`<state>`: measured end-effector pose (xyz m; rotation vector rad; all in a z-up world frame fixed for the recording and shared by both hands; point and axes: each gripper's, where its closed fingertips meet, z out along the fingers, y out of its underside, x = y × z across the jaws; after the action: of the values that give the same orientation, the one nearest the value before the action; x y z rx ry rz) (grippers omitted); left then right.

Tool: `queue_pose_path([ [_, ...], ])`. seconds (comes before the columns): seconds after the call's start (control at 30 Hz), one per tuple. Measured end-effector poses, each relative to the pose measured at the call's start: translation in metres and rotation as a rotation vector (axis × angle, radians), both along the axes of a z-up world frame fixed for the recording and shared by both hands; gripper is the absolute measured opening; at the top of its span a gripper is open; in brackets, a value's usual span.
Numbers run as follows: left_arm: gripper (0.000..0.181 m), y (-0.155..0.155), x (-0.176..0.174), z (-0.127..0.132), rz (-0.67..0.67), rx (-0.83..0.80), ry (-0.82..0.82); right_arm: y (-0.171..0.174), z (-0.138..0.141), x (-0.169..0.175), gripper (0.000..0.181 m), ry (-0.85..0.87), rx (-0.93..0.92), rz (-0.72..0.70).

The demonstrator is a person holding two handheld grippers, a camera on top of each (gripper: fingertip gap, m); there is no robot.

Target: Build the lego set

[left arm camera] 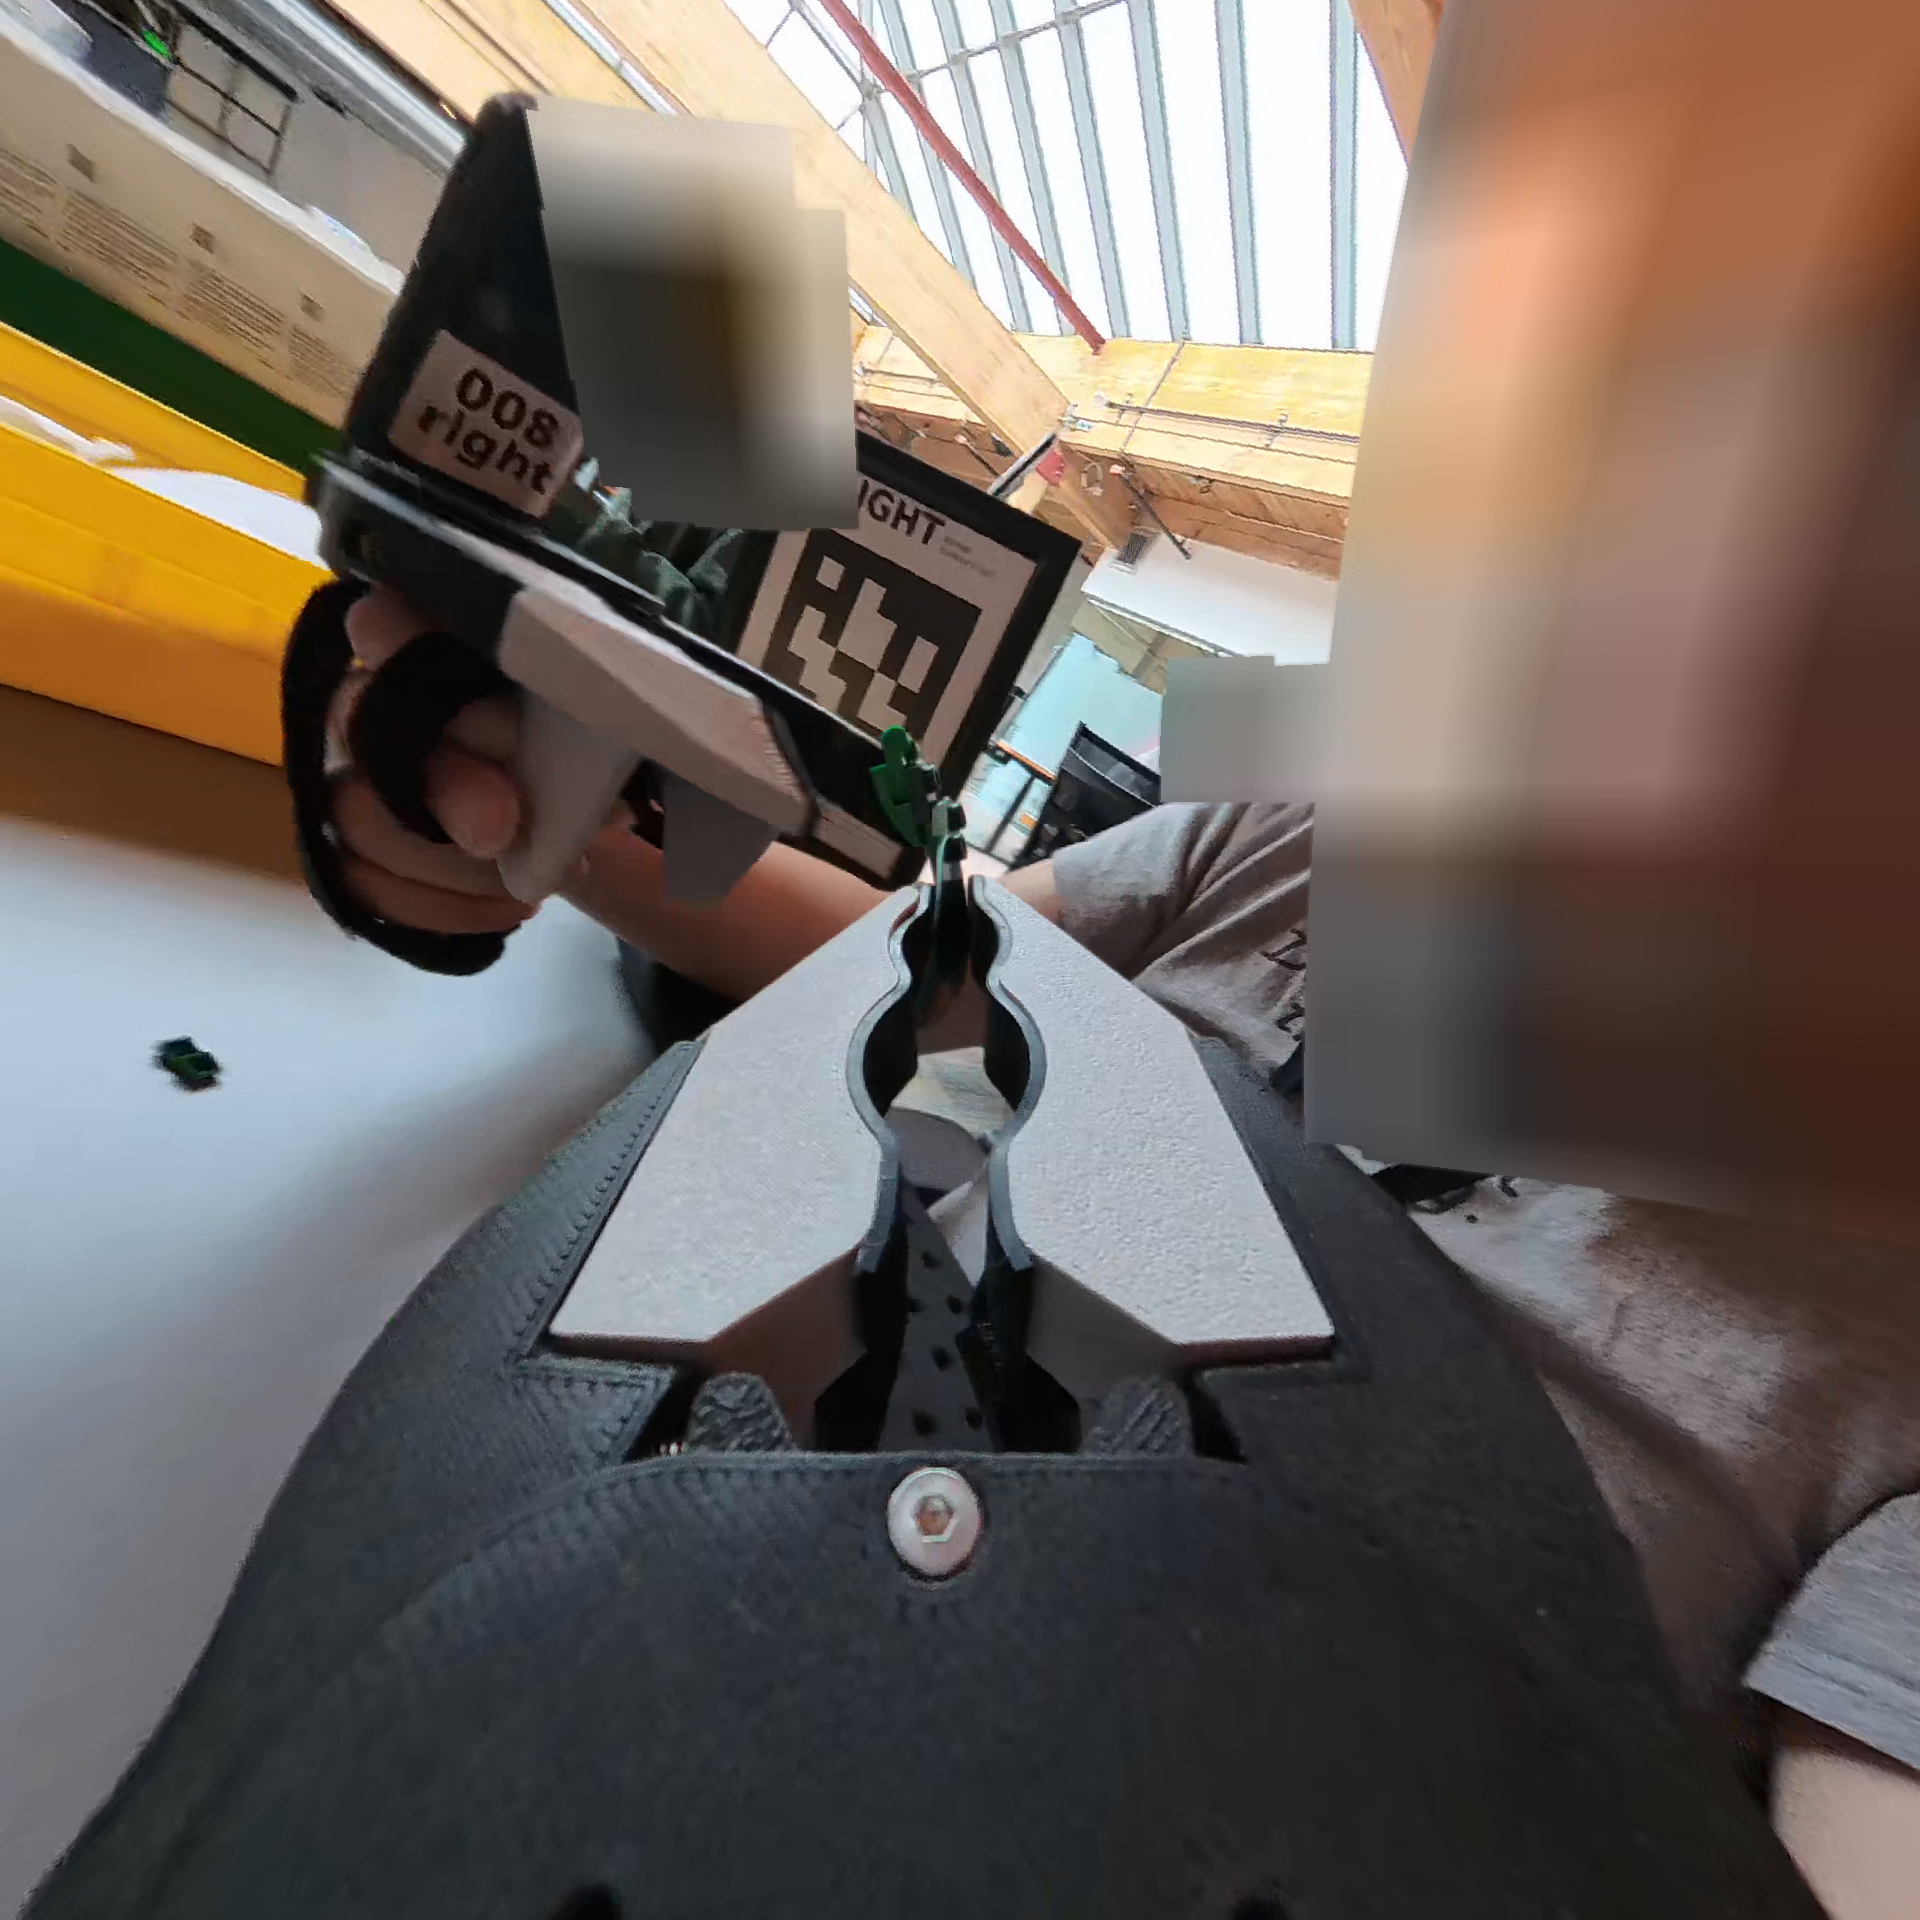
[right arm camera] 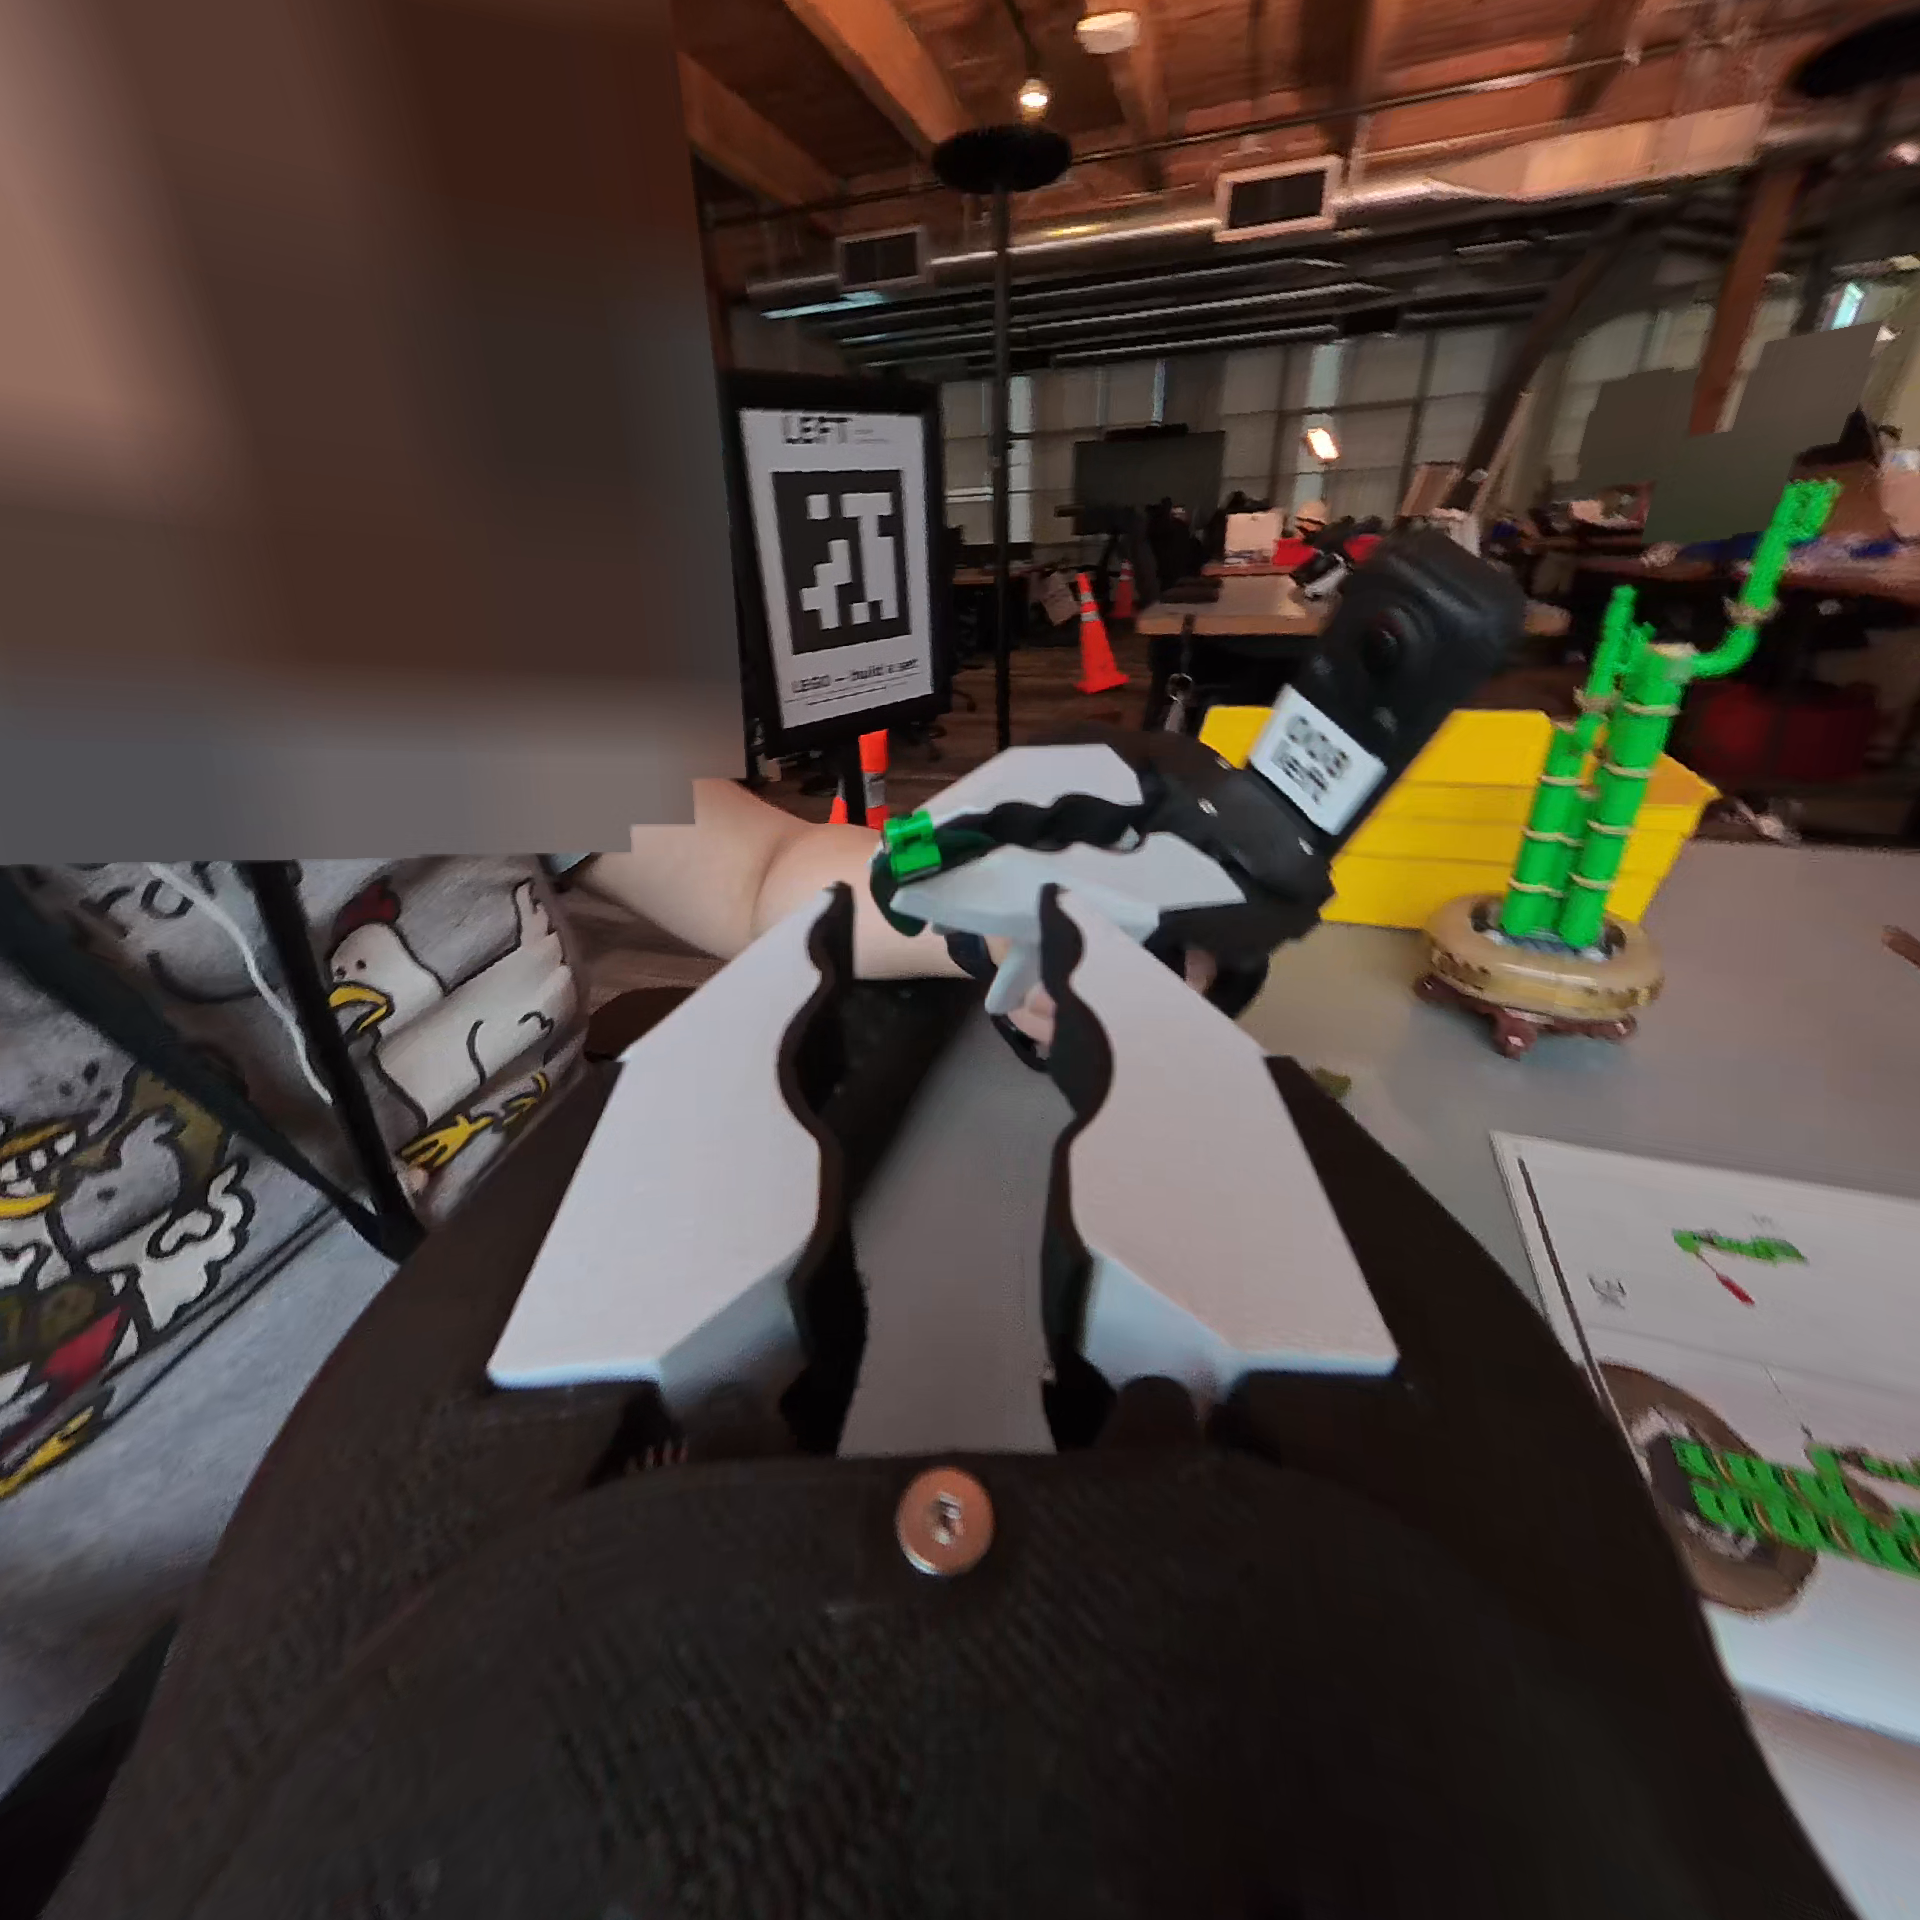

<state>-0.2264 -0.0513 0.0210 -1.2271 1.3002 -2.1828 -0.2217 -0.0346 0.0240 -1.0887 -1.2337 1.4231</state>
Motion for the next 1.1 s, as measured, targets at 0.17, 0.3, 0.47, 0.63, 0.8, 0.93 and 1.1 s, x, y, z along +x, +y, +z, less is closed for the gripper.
queue_pose_path([
  [0.17,0.002,0.049,0.005,-0.023,0.465,0.502,0.087,0.028,0.006,0.009,0.054,-0.016,-0.207,-0.096],
  [0.3,0.002,0.051,0.001,-0.019,0.564,0.713,0.065,0.046,-0.012,0.004,0.051,-0.108,-0.11,-0.248],
  [0.47,0.002,0.046,0.002,-0.021,0.594,0.857,0.061,0.032,-0.006,0.001,0.037,-0.082,-0.09,-0.179],
  [0.63,0.003,0.04,0.008,-0.024,0.61,0.939,0.051,0.026,-0.014,-0.008,0.02,-0.128,-0.058,-0.155],
  [0.8,0.003,0.034,0.007,-0.015,0.632,0.966,0.009,0.019,-0.003,-0.009,0.011,-0.073,0.043,-0.176],
  [0.93,0.003,0.032,0.006,-0.01,0.659,0.998,-0.021,0.016,0.005,-0.009,0.012,-0.035,0.106,-0.2],
  [1.1,0.003,0.023,0.007,-0.004,0.647,0.975,-0.058,0.008,0.01,-0.01,0.011,-0.04,0.161,-0.207],
])
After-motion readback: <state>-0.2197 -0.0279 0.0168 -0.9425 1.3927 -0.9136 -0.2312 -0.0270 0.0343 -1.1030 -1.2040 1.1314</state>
